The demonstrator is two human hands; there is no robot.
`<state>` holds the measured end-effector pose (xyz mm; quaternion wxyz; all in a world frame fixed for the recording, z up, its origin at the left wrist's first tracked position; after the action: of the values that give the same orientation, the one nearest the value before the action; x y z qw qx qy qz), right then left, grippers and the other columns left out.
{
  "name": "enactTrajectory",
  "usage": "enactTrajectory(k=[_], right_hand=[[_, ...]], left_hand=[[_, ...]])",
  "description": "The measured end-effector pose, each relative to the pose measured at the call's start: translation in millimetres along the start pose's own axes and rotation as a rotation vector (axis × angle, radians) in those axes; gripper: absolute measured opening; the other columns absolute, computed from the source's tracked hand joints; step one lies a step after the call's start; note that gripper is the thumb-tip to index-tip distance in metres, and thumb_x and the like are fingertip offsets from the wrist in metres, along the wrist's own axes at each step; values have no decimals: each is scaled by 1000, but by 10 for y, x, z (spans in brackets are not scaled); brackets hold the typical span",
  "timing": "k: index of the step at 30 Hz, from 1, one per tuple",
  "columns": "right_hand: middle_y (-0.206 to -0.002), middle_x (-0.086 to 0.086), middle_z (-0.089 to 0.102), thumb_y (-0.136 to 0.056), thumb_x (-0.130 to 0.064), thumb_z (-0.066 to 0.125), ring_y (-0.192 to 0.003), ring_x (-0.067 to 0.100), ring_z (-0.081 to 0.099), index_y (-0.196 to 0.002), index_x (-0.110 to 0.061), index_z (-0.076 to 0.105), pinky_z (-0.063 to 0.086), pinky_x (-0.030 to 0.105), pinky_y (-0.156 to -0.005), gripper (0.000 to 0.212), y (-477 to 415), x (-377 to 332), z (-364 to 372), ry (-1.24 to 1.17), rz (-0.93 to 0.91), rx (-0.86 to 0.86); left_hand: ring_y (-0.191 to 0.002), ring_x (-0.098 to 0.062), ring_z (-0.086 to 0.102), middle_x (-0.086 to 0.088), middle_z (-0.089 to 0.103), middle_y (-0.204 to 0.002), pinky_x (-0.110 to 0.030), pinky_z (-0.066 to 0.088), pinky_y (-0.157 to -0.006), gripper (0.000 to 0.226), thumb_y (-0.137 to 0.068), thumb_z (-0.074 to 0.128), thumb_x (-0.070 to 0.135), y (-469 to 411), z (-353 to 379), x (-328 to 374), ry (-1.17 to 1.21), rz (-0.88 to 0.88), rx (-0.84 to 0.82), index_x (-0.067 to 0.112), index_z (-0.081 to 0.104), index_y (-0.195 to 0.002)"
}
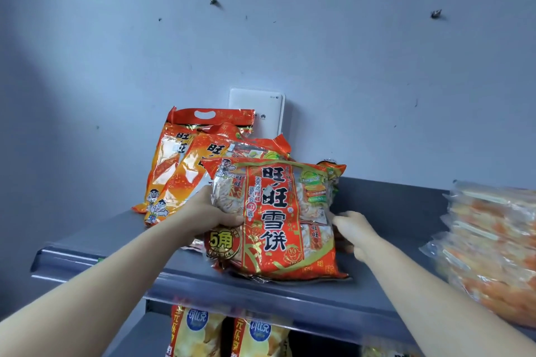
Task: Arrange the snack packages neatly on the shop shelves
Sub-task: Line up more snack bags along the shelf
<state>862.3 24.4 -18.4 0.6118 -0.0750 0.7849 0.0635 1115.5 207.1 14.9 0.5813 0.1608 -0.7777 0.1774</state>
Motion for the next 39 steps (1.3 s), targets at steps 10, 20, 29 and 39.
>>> enactTrajectory(k=[10,20,29,39], right_hand=[[-93,22,68,-84,-17,72,-88,37,66,-83,3,64,54,48,-86,21,-344,10,303,-108,86,-123],[-85,5,65,-87,-14,59,-77,27,62,-68,-17,53,51,36,-67,21,-431,-519,-529,-141,-305,481],[-80,11,64,-90,0,47,-75,30,62,-66,-14,55,51,45,-72,30,-759,-192,-803,-304,-149,288],[-87,10,64,-93,-11,54,-77,24,60,-76,-6,59,47,34,-66,18,-995,72,-869,-400,57,271]], left_hand=[[-85,-22,68,-5,66,-100,-35,58,-65,58,-70,84,11,10,-14,4,-51,-4,20,19,44,-110],[-100,-14,55,-6,42,-144,-12,42,-69,106,-75,80,7,-48,308,245,-117,139,106,15,9,-154],[-123,-24,46,-6,39,-149,-37,46,-96,104,-71,83,10,-407,877,315,-176,190,118,18,18,-152],[-127,-26,47,-7,46,-143,-31,40,-93,95,-75,81,22,-701,1107,368,-338,213,273,22,23,-150]])
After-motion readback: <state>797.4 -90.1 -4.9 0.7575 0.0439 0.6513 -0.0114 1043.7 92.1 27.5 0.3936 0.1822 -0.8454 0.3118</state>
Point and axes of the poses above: each hand's wrist, its own y-axis away from the middle knuckle, its own z-axis out of the palm, x = y × z, the point moved 7 cm from there along -y, towards the middle knuckle
